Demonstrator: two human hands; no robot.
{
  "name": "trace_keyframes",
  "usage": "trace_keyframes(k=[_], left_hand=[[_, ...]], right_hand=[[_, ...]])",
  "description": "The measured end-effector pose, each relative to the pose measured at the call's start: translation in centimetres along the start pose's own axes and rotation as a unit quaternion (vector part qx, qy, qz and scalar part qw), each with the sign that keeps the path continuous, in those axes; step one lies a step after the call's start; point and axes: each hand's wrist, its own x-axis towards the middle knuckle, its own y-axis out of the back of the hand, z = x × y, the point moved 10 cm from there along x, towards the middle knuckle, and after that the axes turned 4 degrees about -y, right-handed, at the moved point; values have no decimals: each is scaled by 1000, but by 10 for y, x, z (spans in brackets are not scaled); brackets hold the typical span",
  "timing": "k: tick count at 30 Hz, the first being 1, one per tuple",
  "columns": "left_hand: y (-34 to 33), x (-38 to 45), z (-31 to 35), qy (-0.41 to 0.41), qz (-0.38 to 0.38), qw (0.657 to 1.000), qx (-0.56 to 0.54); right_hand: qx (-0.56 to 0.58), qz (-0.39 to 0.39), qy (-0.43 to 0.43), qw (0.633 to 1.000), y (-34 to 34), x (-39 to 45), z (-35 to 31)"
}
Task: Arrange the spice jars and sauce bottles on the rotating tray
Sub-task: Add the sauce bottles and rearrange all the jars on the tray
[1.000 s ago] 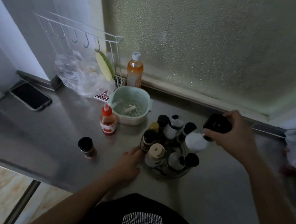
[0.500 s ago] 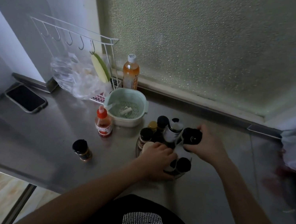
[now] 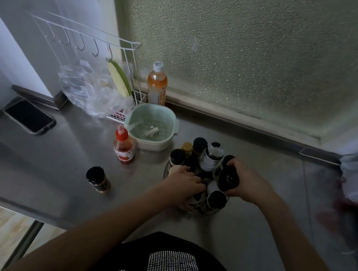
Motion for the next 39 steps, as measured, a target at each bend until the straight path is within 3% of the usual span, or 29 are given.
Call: trace_keyframes(k=[3,5,7,9,11,13,15,19,22,24,26,29,33,36,39], left_hand=[[5,-9,1,-15,58,997,54],[9,-19,-4,-2,89,996,30],[29,-39,-15,28,174,984,-23],[46,-72,-40,114,257,958,-54],[46,-115,-74,247,306,919,-30],[28,-158,-107,390,299,871,-8],[3,-185,-128,483,249,839,-14],[-43,-205,-139,553,127,817,-102],[-53,-202,-141,536,76,831,-129],[-50,-201,-144,528,99,828,-161],[-35,-200,-148,523,159,814,-197],[16,-196,-147,501,277,792,-215],[97,-167,-124,400,376,796,-255],[141,-128,-97,308,393,823,-272],[156,-83,-73,222,345,869,-277]], right_hand=[[-1,-15,24,1000,10,0,-17],[20,26,65,997,29,-4,-46],[31,93,115,989,49,-9,-82],[39,115,161,980,50,-8,-121],[51,81,218,971,36,-2,-165],[57,25,280,958,14,1,-214],[39,-5,312,949,-7,9,-251],[5,1,345,939,-39,26,-290],[16,67,329,942,-40,34,-290],[48,89,322,941,-36,34,-283],[128,105,309,937,-19,30,-267],[241,189,289,907,39,9,-227],[327,263,264,868,122,-38,-159],[346,316,243,849,166,-72,-109],[323,331,200,864,174,-80,-65]])
